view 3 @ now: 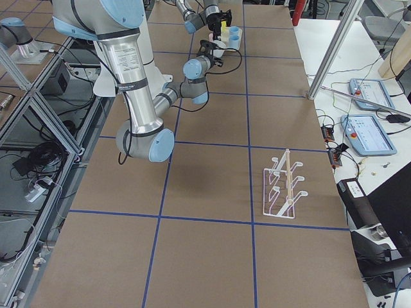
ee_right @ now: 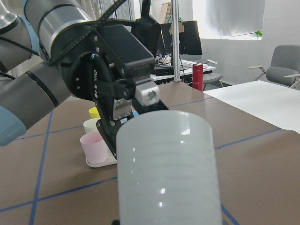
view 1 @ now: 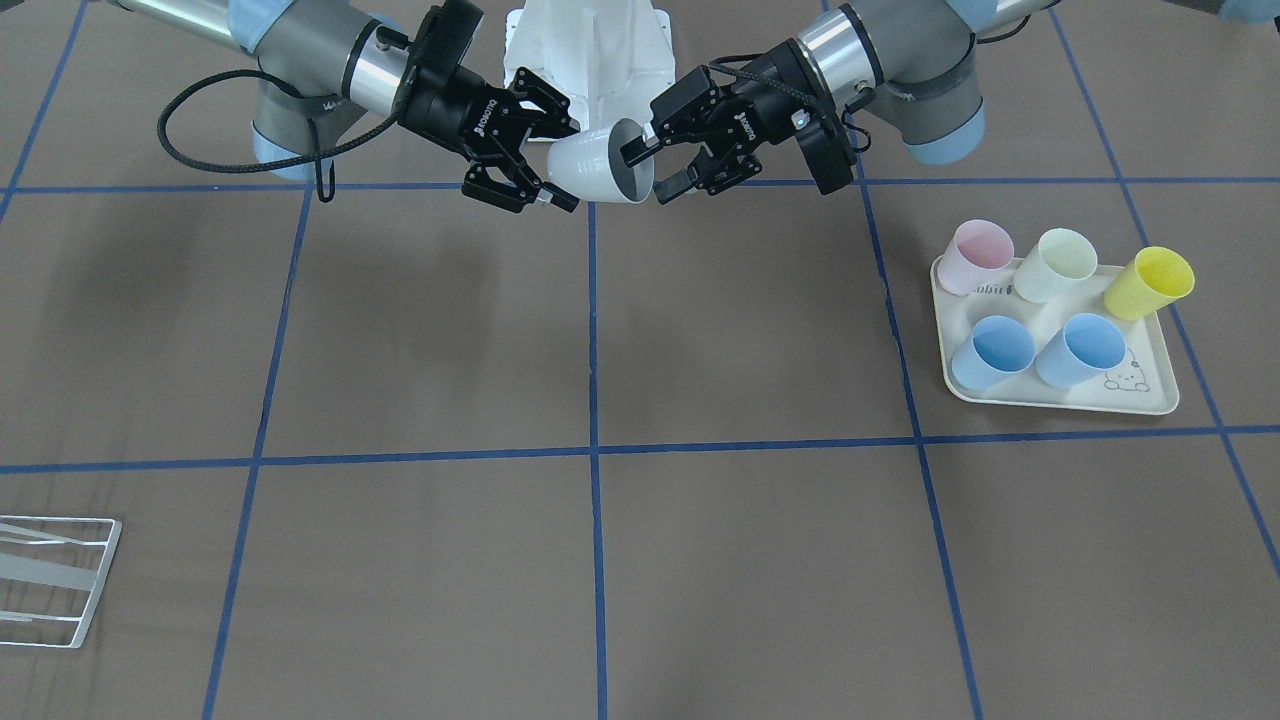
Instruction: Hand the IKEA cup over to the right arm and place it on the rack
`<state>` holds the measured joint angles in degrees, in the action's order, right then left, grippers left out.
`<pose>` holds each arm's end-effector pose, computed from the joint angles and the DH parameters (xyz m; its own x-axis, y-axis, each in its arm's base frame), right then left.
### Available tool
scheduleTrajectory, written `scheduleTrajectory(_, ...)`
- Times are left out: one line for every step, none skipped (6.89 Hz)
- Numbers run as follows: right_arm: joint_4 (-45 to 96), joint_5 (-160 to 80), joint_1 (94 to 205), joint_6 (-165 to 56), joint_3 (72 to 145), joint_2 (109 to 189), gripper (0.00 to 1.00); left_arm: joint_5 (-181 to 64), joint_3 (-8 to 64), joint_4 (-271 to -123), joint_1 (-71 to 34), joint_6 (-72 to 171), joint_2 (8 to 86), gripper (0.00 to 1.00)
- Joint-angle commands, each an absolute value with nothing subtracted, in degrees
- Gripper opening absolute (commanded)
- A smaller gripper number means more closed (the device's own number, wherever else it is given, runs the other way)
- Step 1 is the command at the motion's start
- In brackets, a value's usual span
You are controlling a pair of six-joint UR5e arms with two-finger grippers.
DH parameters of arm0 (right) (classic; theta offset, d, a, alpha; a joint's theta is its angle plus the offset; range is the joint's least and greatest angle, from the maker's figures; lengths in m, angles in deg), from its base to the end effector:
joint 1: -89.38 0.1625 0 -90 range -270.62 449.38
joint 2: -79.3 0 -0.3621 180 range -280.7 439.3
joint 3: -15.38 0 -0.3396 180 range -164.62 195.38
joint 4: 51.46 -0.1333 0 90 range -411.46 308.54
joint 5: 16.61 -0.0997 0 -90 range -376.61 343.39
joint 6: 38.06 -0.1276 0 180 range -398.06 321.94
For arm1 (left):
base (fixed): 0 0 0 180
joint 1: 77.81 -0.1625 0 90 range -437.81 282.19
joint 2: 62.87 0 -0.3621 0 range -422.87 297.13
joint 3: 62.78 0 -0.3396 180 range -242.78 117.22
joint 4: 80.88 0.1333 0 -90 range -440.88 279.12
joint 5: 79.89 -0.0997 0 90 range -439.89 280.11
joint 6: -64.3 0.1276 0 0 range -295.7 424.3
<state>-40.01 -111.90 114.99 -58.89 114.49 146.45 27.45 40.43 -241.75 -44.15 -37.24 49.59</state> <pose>-0.4099 -0.3313 0.1785 0.2171 -0.9280 0.3029 -0.4207 0.1910 0.8869 0.3655 -0.3579 0.1689 -0.2904 -0.0360 -0.9562 0.2380 0.9652 -0.1086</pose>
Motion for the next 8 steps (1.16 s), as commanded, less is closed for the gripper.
scheduleTrajectory(-38.7,-112.0,116.1,-59.0,114.5,146.9,0.44,32.0,40.5,-240.5,-39.4,-33.9,47.9,1.0)
scheduleTrajectory(-32.9,-112.2,117.6,-59.0,115.0,147.1,0.36,39.1,40.7,-239.9,-32.9,-31.0,45.3,1.0)
scheduleTrajectory(-24.2,-112.2,119.6,-59.0,116.3,147.1,0.29,43.7,40.8,-239.9,-27.5,-25.2,41.7,1.0)
scheduleTrajectory(-14.1,-112.8,123.7,-58.7,117.8,147.2,0.27,46.6,40.7,-239.8,-23.5,-15.6,36.9,1.0)
scheduleTrajectory(-3.3,-113.5,128.4,-57.8,119.9,147.2,0.21,48.8,40.4,-239.6,-19.1,-7.8,33.2,1.0)
scheduleTrajectory(6.8,-113.7,132.4,-51.7,121.4,147.3,0.17,51.0,40.7,-237.5,-14.4,0.1,30.4,1.0)
scheduleTrajectory(15.5,-112.9,136.6,-41.8,122.2,147.4,0.16,51.9,40.6,-235.6,-10.0,11.2,26.6,1.0)
scheduleTrajectory(21.8,-112.8,141.3,-32.8,122.5,147.9,0.14,52.0,40.5,-231.7,-5.6,21.7,24.3,1.0)
